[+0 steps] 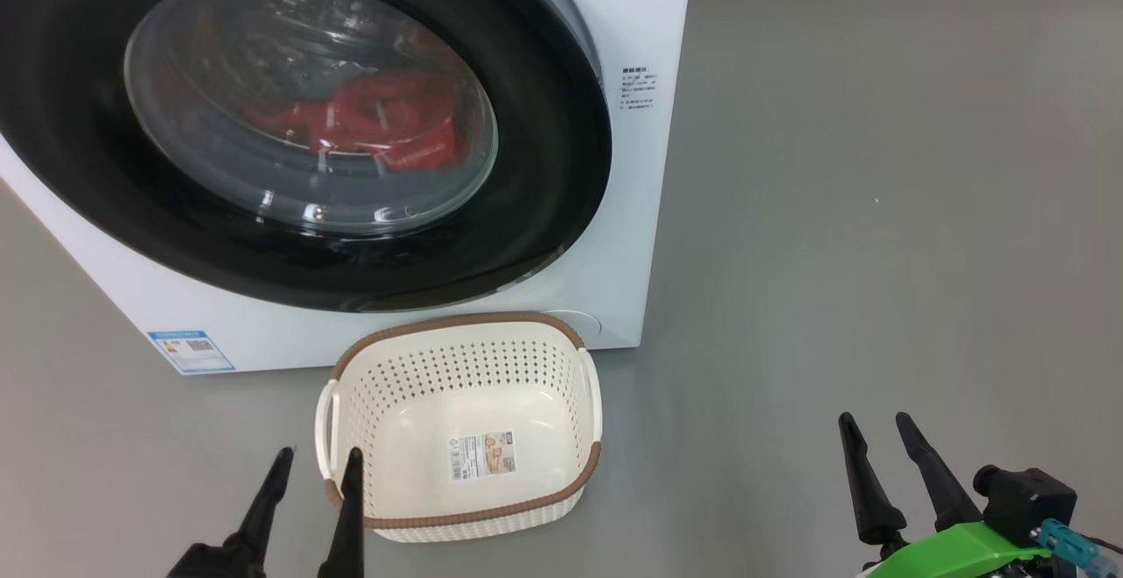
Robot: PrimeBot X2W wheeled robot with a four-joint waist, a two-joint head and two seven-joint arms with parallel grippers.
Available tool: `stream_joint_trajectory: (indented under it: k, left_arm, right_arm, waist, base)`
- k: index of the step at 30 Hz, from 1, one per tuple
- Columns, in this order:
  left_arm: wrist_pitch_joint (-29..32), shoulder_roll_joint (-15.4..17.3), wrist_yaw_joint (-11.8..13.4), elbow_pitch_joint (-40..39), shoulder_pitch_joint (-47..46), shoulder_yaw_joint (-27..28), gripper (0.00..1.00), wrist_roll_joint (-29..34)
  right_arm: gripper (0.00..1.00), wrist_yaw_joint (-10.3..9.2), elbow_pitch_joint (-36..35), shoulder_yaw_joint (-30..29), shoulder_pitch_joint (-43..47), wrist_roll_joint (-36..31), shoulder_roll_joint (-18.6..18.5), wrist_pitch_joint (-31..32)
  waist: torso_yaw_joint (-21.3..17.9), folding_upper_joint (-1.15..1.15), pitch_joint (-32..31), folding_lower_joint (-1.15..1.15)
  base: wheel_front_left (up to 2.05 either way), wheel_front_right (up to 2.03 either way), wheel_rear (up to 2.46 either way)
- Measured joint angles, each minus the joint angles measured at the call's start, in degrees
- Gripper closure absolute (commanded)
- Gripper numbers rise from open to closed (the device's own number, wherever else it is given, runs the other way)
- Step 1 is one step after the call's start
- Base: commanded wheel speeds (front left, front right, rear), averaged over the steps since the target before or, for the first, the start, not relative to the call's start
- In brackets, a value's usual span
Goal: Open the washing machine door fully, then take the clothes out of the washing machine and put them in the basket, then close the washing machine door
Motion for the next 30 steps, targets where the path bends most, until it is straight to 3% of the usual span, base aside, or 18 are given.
stream_joint_trajectory:
  k: [10, 26, 27, 28, 29, 30]
  left_arm:
    - [-1.5, 0.1, 0.0, 0.1, 0.2, 0.0, 0.00, 5.7]
    - [-1.5, 0.2, 0.0, 1.4, 1.1, 0.5, 0.00, 4.6]
    - [-1.5, 0.2, 0.0, 1.4, 1.1, 0.5, 0.00, 4.6]
    - [-1.5, 0.2, 0.0, 1.4, 1.0, 0.5, 0.00, 4.6]
    - [-1.5, 0.2, 0.0, 1.4, 1.0, 0.5, 0.00, 4.6]
    - [-1.5, 0.2, 0.0, 1.4, 1.0, 0.5, 0.00, 4.6]
  right_arm:
    - [0.00, 0.01, 0.1, -0.1, 0.2, -5.3, 0.0, -1.4]
    - [0.00, 0.01, -0.2, -1.5, 1.3, -4.2, 0.0, -1.4]
    - [0.51, 0.01, -0.5, -1.4, 1.3, -3.3, 0.0, -1.5]
    - [0.78, 0.01, -0.8, -1.1, 1.2, -1.8, -0.1, -1.5]
    - [1.00, 0.01, -1.1, -0.8, 1.2, -1.1, -0.1, -1.5]
    - [1.00, 0.01, -1.6, -0.5, 1.1, -0.7, 0.0, -1.5]
  waist:
    - [-0.2, 0.00, 0.2, 0.00]
    - [-0.2, 0.00, 0.5, 0.00]
    - [-0.2, 0.00, 0.6, 0.00]
    - [-0.2, 0.00, 0.7, 0.00]
    - [-0.1, 0.00, 0.9, 0.00]
    - [-0.1, 0.00, 1.0, 0.00]
  base:
    - [0.00, 0.00, 0.00]
    - [0.00, 0.00, 0.00]
    - [0.00, 0.00, 0.00]
    - [0.00, 0.00, 0.00]
    - [0.00, 0.00, 0.00]
    - [0.00, 0.00, 0.00]
